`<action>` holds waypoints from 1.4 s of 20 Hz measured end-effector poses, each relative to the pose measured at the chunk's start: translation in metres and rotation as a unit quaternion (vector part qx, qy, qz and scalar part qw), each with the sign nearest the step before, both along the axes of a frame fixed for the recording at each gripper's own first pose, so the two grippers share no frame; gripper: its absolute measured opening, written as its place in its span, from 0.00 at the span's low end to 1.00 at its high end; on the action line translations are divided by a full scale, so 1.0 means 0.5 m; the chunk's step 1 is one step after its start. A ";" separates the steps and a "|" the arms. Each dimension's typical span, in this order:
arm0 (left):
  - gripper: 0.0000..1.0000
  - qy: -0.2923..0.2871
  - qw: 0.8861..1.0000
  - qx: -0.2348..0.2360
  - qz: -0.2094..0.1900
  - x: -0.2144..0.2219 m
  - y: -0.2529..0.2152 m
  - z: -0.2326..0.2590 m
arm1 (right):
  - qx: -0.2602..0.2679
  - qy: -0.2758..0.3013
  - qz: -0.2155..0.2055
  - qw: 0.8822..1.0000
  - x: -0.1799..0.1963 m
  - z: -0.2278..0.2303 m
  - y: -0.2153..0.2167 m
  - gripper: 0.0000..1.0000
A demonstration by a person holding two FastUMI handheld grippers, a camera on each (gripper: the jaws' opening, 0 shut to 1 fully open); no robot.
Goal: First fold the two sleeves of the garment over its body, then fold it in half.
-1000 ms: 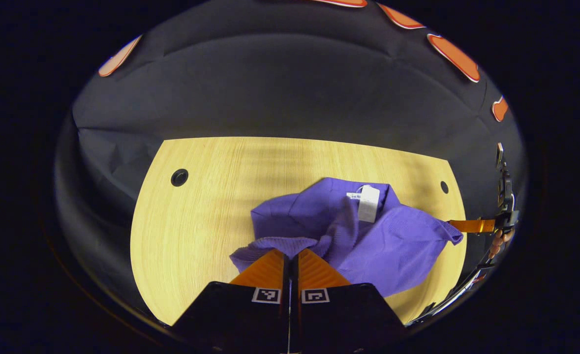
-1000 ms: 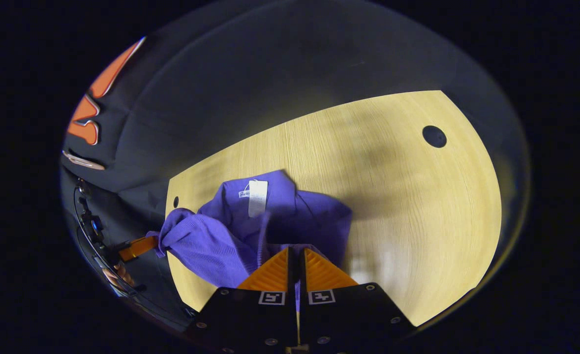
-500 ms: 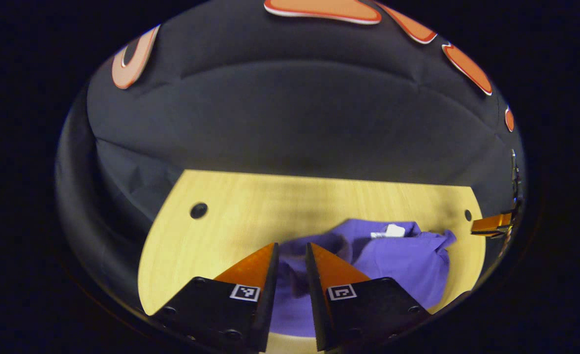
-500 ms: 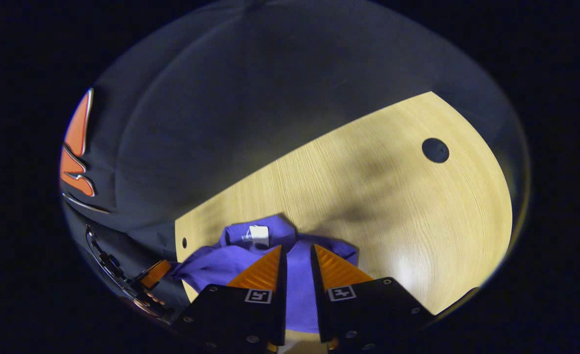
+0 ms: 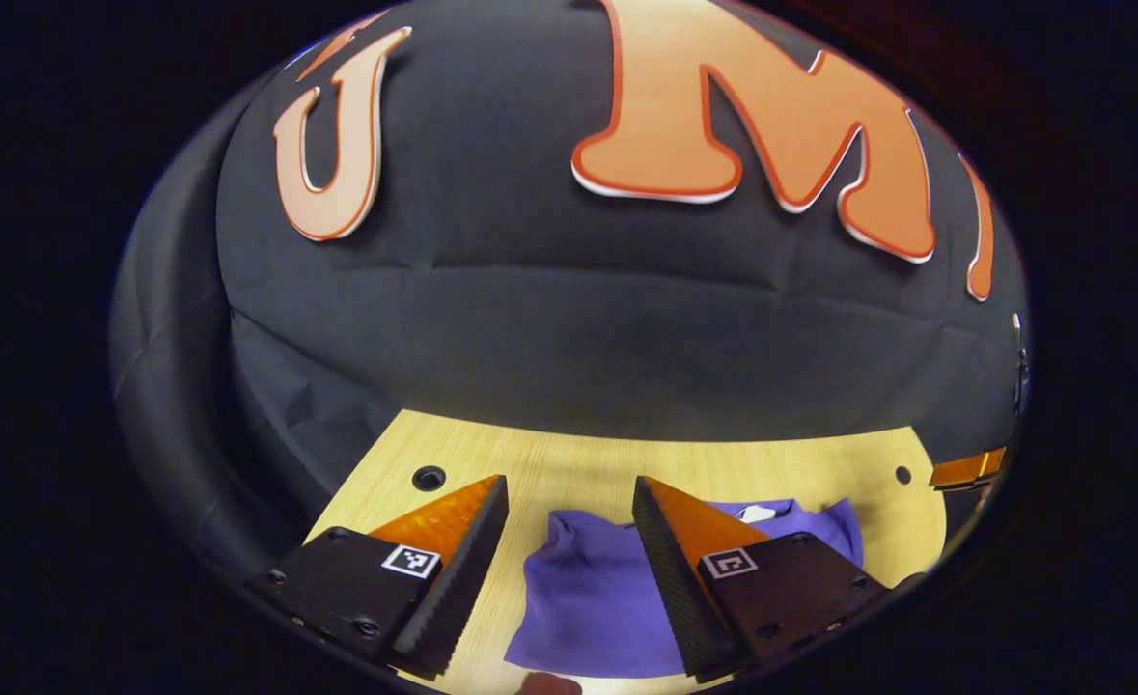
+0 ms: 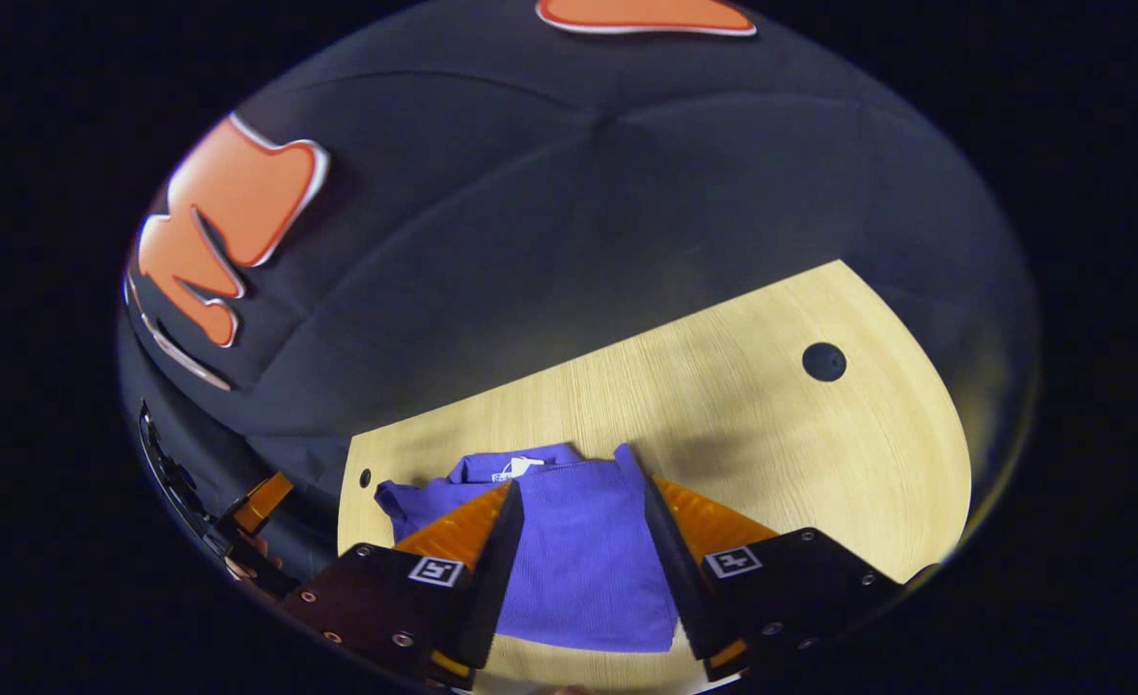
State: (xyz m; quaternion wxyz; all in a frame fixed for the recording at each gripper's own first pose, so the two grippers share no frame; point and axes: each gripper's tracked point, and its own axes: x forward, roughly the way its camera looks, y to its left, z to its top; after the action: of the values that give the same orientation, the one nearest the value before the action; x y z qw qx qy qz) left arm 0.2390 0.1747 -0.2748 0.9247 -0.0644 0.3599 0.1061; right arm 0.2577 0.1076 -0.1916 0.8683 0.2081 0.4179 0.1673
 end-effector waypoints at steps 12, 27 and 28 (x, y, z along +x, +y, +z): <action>0.86 -0.173 0.982 0.018 -0.076 -0.148 -0.091 0.263 | -0.035 -0.192 -0.019 0.981 -0.154 0.209 -0.012 0.94; 0.85 -0.266 0.957 0.027 -0.111 -0.392 -0.195 0.437 | -0.061 -0.367 -0.028 0.928 -0.415 0.374 0.037 0.94; 0.85 -0.267 0.956 0.031 -0.114 -0.406 -0.203 0.444 | -0.059 -0.371 -0.029 0.926 -0.431 0.376 0.040 0.94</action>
State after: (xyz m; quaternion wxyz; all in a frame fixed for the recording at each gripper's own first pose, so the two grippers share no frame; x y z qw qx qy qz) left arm 0.0359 0.0730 -0.0526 0.9946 -0.0200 0.1013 -0.0098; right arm 0.0423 0.1278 -0.0036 0.9766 0.0914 0.0684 0.1824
